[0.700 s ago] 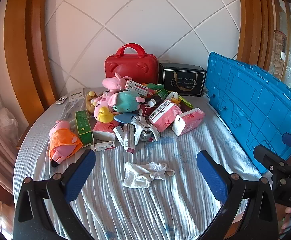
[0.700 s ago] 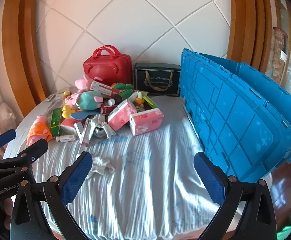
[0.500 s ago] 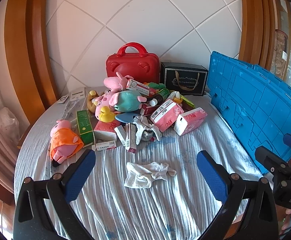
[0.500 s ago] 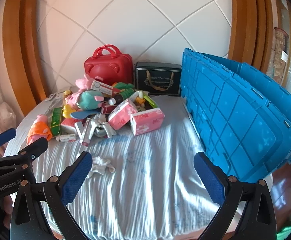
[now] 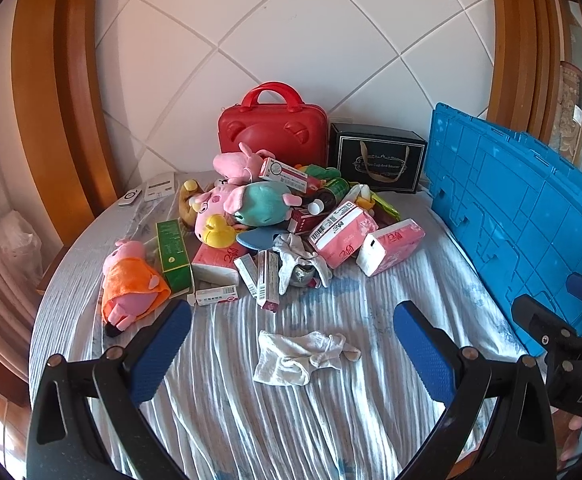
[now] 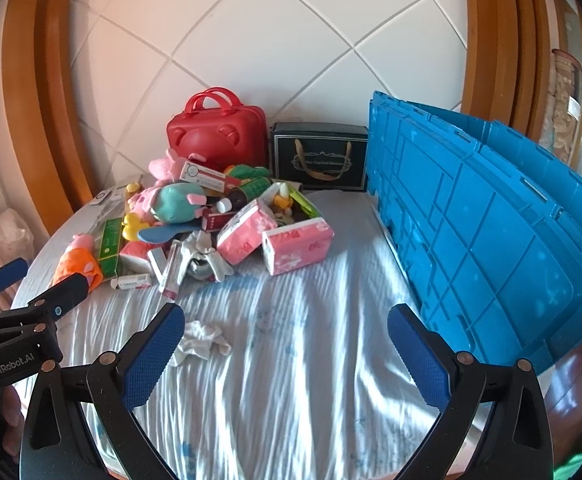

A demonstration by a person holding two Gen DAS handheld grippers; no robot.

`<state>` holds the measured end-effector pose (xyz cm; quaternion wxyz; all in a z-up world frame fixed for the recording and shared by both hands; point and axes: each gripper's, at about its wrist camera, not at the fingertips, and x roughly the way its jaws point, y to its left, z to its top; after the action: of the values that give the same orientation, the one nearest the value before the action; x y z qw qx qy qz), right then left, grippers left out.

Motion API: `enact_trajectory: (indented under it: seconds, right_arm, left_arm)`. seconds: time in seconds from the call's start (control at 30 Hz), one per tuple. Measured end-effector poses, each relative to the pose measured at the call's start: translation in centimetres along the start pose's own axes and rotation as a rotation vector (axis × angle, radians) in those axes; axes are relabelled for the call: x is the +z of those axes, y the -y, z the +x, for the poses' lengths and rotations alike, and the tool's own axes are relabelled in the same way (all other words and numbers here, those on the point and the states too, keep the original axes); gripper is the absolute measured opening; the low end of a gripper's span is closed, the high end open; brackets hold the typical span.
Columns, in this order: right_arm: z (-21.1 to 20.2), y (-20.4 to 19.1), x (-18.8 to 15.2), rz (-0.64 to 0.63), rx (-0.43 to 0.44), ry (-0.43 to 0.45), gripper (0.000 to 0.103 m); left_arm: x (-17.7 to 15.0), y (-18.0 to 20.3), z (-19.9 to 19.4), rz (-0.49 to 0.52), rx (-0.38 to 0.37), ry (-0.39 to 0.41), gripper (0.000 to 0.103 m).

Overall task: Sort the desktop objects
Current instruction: 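Move both grippers toward the pile of objects on the table, then grasp a white medicine box with the left gripper while the right gripper grasps the white sock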

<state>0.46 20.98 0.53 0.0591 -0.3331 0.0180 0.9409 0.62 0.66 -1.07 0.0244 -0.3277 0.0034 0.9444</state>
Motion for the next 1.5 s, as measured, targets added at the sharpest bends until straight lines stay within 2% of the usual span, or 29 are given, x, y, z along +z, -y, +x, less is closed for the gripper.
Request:
enact_trajectory:
  seconds: [0.3,0.6,0.87,1.03,1.2,1.27,1.37,1.5]
  right_arm:
    - [0.9,-0.3,1.2,-0.021,0.008,0.015,0.103]
    - [2.8,-0.6,2.3,-0.033,-0.009,0.028,0.103]
    - [4.0,0.3,3.9,0.054,0.062,0.035,0.103]
    - [5.2,0.1,4.4,0.035,0.038,0.014,0.103]
    - [7.8,-0.3,4.8,-0.037,0.0,-0.042,0.103]
    - [9.9,0.1,4.7,-0.045,-0.002,-0.092,0.103]
    - [13.3,1.5,4.3,-0.063,-0.044,-0.172,0.103]
    - [17.1,3.7,4.0,-0.062,-0.091,-0.25,0.103]
  left_arm:
    - [0.7,0.0,1.3,0.001,0.03,-0.002,0.103]
    - [1.2,-0.2,3.0,0.003,0.03,-0.022,0.103]
    - [2.1,-0.8,4.6,-0.009,0.029,-0.037,0.103]
    - [2.3,-1.2,5.8,-0.01,0.03,-0.053,0.103]
    - [2.2,-3.4,9.1,-0.043,0.031,-0.119,0.103]
    - [1.7,-4.6,11.6,-0.034,0.042,-0.175,0.103]
    - [0.6,-6.3,15.7,-0.023,0.039,-0.275,0.093]
    - [-0.4,-8.2,19.7,-0.068,0.073,-0.337,0.092]
